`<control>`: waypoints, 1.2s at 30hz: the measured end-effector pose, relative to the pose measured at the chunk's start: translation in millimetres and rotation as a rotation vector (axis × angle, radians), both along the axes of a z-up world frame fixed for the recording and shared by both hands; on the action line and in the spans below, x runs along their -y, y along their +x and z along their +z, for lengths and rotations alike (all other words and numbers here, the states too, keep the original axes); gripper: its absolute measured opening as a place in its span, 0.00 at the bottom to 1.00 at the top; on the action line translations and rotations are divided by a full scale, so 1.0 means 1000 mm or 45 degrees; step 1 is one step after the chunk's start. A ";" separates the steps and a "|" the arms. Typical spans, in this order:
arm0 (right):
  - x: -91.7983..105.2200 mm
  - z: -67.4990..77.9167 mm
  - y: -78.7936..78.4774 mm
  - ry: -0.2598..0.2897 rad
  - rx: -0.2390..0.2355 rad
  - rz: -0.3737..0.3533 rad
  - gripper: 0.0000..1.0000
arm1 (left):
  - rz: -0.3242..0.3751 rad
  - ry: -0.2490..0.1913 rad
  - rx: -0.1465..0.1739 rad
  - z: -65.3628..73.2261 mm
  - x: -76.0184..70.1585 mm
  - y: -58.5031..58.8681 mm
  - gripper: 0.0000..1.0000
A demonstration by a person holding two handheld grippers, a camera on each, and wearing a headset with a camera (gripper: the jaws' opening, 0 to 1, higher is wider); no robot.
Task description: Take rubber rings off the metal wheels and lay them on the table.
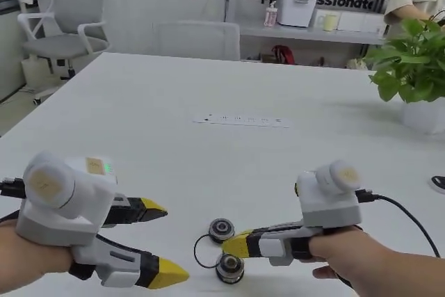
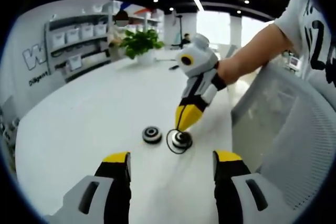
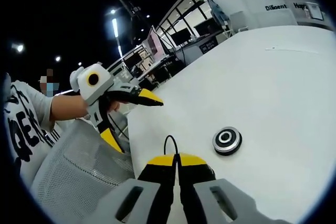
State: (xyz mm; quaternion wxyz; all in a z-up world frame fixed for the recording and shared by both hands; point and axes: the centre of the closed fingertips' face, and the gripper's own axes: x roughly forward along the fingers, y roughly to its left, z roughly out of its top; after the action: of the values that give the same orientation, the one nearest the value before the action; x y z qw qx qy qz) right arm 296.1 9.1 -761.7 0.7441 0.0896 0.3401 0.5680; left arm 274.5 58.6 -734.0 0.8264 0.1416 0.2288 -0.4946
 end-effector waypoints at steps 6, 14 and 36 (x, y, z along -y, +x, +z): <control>-0.013 -0.003 0.000 -0.028 0.014 0.021 0.00 | 0.019 0.012 0.001 -0.001 -0.008 -0.002 0.66; -0.029 -0.015 -0.007 -0.092 0.057 0.081 0.00 | 0.046 0.016 -0.003 -0.002 -0.015 -0.003 0.66; -0.038 -0.029 -0.012 -0.220 0.241 0.218 0.13 | 0.044 0.024 -0.013 -0.006 -0.017 -0.002 0.66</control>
State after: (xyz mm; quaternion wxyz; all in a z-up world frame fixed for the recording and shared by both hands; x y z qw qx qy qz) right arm 283.6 46.9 -790.8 0.7268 -0.0580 0.3223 0.6038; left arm 272.6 75.5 -740.2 0.8324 0.1430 0.2400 -0.4787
